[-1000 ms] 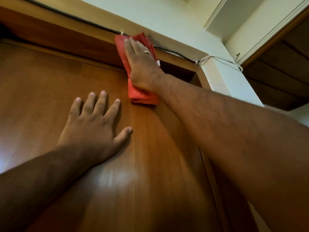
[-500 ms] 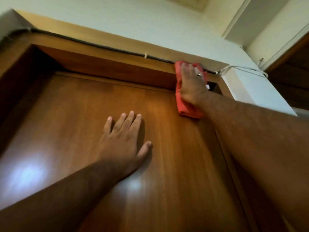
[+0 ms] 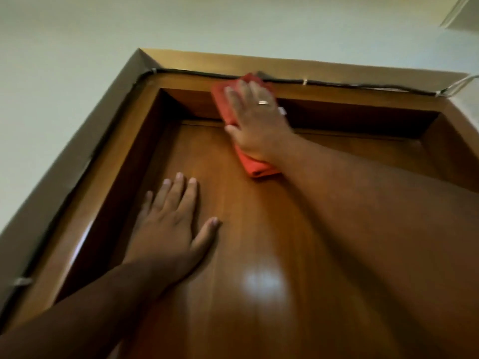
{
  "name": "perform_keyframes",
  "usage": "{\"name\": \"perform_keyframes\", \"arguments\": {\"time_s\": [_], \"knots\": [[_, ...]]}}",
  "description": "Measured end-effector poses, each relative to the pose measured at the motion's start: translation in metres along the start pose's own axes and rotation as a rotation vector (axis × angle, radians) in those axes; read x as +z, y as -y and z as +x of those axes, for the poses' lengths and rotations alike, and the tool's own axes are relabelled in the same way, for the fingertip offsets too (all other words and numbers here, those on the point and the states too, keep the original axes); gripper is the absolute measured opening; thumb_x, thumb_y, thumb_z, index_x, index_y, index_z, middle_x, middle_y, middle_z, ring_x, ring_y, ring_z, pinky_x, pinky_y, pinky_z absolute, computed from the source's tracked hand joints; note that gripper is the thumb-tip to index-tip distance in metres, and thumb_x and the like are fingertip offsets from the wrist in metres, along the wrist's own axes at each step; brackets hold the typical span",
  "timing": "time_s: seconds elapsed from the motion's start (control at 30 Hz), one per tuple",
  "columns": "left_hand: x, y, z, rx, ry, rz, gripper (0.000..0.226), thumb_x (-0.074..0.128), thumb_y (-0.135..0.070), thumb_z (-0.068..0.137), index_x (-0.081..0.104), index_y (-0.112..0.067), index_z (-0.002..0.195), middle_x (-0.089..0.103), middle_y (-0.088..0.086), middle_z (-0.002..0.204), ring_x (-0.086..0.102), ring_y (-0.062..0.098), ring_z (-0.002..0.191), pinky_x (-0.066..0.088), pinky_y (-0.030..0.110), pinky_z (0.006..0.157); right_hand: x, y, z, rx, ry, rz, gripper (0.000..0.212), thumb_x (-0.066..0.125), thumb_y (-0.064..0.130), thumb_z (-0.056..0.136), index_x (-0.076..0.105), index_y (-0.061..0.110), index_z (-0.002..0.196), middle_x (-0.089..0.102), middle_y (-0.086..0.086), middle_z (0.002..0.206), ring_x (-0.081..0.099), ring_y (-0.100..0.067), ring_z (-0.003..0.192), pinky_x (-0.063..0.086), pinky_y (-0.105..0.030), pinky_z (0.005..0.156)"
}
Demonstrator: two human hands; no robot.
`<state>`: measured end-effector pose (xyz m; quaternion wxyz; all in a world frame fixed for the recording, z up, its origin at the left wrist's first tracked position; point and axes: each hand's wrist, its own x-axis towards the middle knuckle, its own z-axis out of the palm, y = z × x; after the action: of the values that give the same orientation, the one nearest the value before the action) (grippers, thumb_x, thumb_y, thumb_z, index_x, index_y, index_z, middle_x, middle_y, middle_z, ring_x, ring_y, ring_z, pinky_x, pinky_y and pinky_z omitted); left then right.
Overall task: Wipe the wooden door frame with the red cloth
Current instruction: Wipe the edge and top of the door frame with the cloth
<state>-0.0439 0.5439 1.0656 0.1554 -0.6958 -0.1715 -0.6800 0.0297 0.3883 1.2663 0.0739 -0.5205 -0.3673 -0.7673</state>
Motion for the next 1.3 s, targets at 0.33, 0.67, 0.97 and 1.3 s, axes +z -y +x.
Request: {"name": "perform_keyframes", "arguments": {"time_s": [0.33, 0.67, 0.97, 1.3], "knots": [[0.004, 0.0, -0.003, 0.06, -0.046, -0.052, 0.09, 0.008, -0.078, 0.087, -0.003, -0.026, 0.16, -0.005, 0.001, 0.169, -0.01, 0.016, 0.154, -0.013, 0.038, 0.118, 0.002, -0.064, -0.023, 0.333, -0.119, 0.009, 0.06, 0.037, 0.046, 0.094, 0.021, 0.018, 0.145, 0.035, -0.022, 0.148, 0.03, -0.043, 0.139, 0.021, -0.059, 0.113], [0.005, 0.004, -0.001, 0.046, -0.013, -0.043, 0.089, 0.008, -0.08, 0.087, -0.009, -0.031, 0.159, -0.014, -0.005, 0.167, -0.021, 0.01, 0.149, -0.017, 0.036, 0.115, 0.006, 0.077, 0.06, -0.026, 0.005, -0.011, 0.088, 0.055, 0.026, 0.092, -0.004, 0.015, 0.156, 0.002, -0.017, 0.165, 0.0, -0.037, 0.151, -0.001, -0.049, 0.12], [0.0, -0.004, -0.001, 0.016, 0.054, 0.048, 0.096, 0.009, -0.082, 0.085, -0.002, -0.024, 0.16, -0.003, 0.005, 0.17, -0.006, 0.022, 0.155, -0.004, 0.044, 0.121, -0.026, -0.138, -0.055, 0.192, 0.113, -0.146, 0.097, 0.067, 0.036, 0.079, 0.009, 0.01, 0.153, 0.022, -0.021, 0.158, 0.02, -0.041, 0.146, 0.015, -0.054, 0.12], [0.011, -0.191, -0.044, 0.222, 0.184, -0.136, 0.096, 0.012, -0.073, 0.083, 0.013, -0.017, 0.161, 0.005, 0.011, 0.169, -0.004, 0.029, 0.155, -0.003, 0.054, 0.123, -0.064, -0.253, -0.142, 0.514, 0.495, -0.204, 0.107, 0.059, 0.044, 0.089, -0.018, 0.004, 0.153, -0.016, -0.019, 0.163, -0.011, -0.035, 0.151, 0.001, -0.044, 0.121]]}}
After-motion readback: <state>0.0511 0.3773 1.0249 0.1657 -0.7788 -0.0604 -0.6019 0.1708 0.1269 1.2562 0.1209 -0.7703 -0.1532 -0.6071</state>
